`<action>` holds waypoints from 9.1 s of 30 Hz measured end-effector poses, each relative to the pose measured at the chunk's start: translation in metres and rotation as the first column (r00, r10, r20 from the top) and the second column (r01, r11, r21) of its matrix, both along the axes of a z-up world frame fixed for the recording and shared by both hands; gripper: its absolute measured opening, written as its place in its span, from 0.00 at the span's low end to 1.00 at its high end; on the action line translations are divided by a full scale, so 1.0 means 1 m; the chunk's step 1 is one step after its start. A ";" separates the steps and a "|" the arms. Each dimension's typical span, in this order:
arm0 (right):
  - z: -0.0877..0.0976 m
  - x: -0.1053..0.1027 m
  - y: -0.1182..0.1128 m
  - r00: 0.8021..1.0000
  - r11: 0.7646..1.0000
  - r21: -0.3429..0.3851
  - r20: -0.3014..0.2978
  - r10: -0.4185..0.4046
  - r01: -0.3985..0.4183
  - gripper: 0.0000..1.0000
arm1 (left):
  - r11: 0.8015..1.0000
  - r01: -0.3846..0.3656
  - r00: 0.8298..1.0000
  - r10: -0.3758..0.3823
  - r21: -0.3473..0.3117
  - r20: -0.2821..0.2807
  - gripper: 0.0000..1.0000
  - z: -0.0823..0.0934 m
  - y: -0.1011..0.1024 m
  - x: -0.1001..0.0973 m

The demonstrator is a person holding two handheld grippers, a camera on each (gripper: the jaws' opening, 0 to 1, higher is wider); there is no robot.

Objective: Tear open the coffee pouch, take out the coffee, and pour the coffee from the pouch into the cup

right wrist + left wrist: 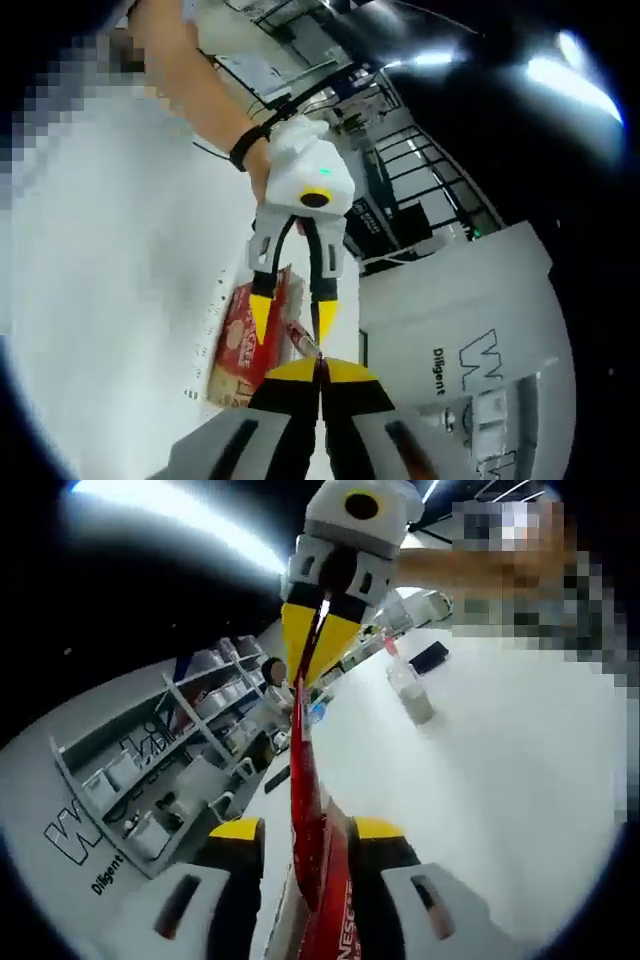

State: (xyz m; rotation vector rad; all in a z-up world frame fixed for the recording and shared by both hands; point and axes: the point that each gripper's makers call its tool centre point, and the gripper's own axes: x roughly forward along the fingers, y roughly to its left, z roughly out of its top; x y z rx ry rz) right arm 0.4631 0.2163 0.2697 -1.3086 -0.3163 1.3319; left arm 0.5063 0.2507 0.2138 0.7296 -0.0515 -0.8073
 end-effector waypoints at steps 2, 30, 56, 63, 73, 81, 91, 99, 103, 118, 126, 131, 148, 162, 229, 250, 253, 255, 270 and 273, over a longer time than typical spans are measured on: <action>0.000 -0.002 -0.004 1.000 1.000 0.028 -0.017 0.002 -0.001 0.01 | 0.999 0.003 1.000 -0.002 -0.033 0.014 0.32 0.003 0.002 -0.004; -0.007 0.019 -0.027 0.924 0.939 0.344 -0.362 0.121 0.012 0.01 | 0.968 0.063 0.997 -0.069 -0.243 -0.018 0.05 -0.006 0.053 -0.024; -0.051 0.009 -0.030 0.475 0.862 0.487 -0.797 0.374 0.138 0.01 | 0.795 0.081 0.905 -0.312 -0.601 -0.290 0.03 0.005 0.056 -0.069; -0.060 -0.003 -0.029 0.450 0.864 0.490 -0.801 0.394 0.116 0.01 | 0.815 0.062 0.902 -0.293 -0.576 -0.317 0.03 -0.004 0.054 -0.085; -0.066 -0.029 -0.029 0.445 0.861 0.500 -0.794 0.413 0.094 0.01 | 0.818 0.050 0.899 -0.287 -0.573 -0.331 0.03 -0.010 0.057 -0.103; -0.072 -0.061 -0.036 0.451 0.862 0.501 -0.788 0.418 0.075 0.01 | 0.827 0.033 0.902 -0.266 -0.562 -0.339 0.03 -0.018 0.045 -0.137; -0.073 -0.098 -0.049 0.458 0.853 0.518 -0.775 0.435 0.065 0.01 | 0.831 0.028 0.911 -0.250 -0.556 -0.329 0.03 -0.019 0.037 -0.174; -0.070 -0.129 -0.061 0.468 0.857 0.513 -0.770 0.434 0.048 0.01 | 0.838 0.028 0.917 -0.238 -0.546 -0.319 0.03 -0.018 0.021 -0.211; -0.064 -0.150 -0.069 0.476 0.856 0.516 -0.763 0.438 0.039 0.01 | 0.833 0.025 0.921 -0.235 -0.552 -0.312 0.03 -0.013 0.015 -0.228; -0.051 -0.217 -0.090 0.462 0.850 0.526 -0.761 0.456 0.027 0.01 | 0.823 -0.007 0.920 -0.217 -0.568 -0.326 0.03 0.000 0.000 -0.288; -0.051 -0.264 -0.104 0.483 0.841 0.541 -0.742 0.464 0.023 0.01 | 0.820 -0.011 0.920 -0.216 -0.572 -0.326 0.03 -0.005 -0.013 -0.335; -0.055 -0.299 -0.116 0.477 0.837 0.546 -0.740 0.474 0.016 0.01 | 0.823 -0.021 0.920 -0.206 -0.568 -0.332 0.03 -0.009 -0.025 -0.368; -0.104 -0.371 -0.152 0.450 0.827 0.563 -0.737 0.504 -0.005 0.02 | 0.853 -0.047 0.926 -0.158 -0.519 -0.344 0.03 -0.050 -0.055 -0.439; -0.140 -0.353 -0.139 0.510 0.833 0.551 -0.728 0.458 0.040 0.25 | 0.839 -0.177 0.963 0.040 -0.514 -0.267 0.31 -0.067 -0.034 -0.407; -0.130 -0.390 -0.157 0.582 0.875 0.472 -0.743 0.330 0.106 0.30 | 0.836 -0.231 0.964 0.129 -0.498 -0.231 0.59 0.009 -0.031 -0.598; -0.201 -0.373 -0.179 0.522 0.789 0.515 -0.798 0.300 0.334 0.31 | 0.836 -0.283 0.936 0.133 -0.470 -0.327 0.54 -0.144 -0.049 -0.455; -0.209 -0.366 -0.178 0.532 0.790 0.497 -0.804 0.265 0.358 0.32 | 0.824 -0.292 0.933 0.134 -0.485 -0.335 0.55 -0.157 -0.045 -0.450; -0.210 -0.361 -0.178 0.519 0.785 0.497 -0.812 0.268 0.371 0.32 | 0.813 -0.291 0.936 0.132 -0.504 -0.327 0.55 -0.159 -0.048 -0.452; -0.205 -0.354 -0.178 0.541 0.745 0.541 -0.790 0.290 0.390 0.31 | 0.793 -0.283 0.939 0.113 -0.540 -0.325 0.55 -0.156 -0.052 -0.454; -0.209 -0.358 -0.176 0.558 0.760 0.530 -0.784 0.271 0.376 0.30 | 0.789 -0.291 0.936 0.117 -0.540 -0.333 0.56 -0.157 -0.051 -0.453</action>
